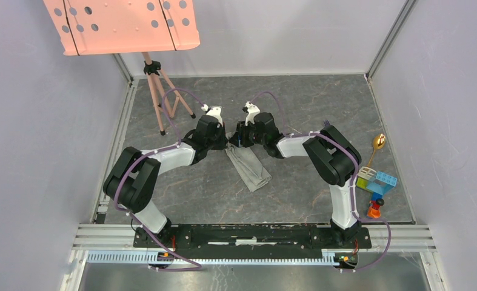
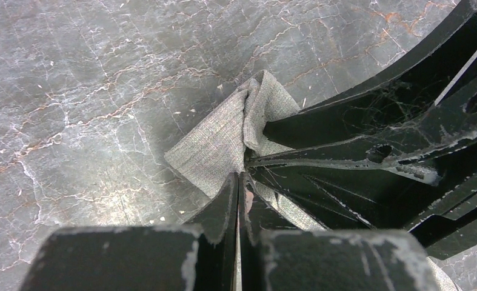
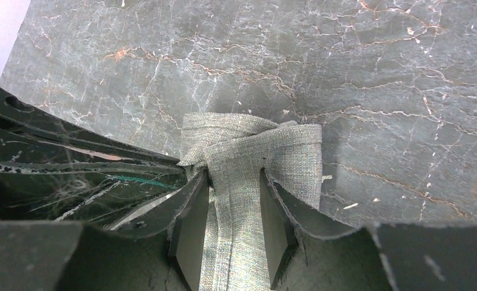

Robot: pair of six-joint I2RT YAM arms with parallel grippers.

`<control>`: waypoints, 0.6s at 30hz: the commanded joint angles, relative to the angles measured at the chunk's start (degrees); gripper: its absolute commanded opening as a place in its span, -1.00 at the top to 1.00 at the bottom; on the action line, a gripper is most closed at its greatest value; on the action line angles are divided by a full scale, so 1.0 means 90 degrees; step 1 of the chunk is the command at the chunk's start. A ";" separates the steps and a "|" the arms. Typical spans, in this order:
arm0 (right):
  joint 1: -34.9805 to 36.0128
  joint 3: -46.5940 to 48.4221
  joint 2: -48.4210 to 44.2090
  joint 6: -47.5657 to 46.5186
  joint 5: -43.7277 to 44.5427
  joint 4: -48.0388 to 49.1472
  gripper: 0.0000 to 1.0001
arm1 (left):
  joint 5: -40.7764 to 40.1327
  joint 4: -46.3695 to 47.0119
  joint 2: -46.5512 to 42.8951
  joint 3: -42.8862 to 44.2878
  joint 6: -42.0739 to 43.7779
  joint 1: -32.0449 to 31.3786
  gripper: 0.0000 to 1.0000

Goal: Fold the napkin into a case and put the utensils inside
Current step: Grasp the top corner of the smaller rectangle folded napkin from the folded napkin.

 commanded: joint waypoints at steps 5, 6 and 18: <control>0.0179 0.0240 0.0189 -0.0126 0.0213 0.0059 0.00 | 0.0184 0.0236 -0.0162 0.0162 -0.0393 0.0020 0.95; 0.0287 0.0280 0.0275 -0.0055 0.0320 0.0067 -0.08 | 0.0236 0.0258 -0.0136 0.0178 -0.0438 0.0024 0.95; 0.0266 -0.0182 -0.0252 0.0081 0.0213 -0.0200 -0.31 | 0.0292 0.0402 -0.0064 -0.0085 -0.0663 0.0195 0.95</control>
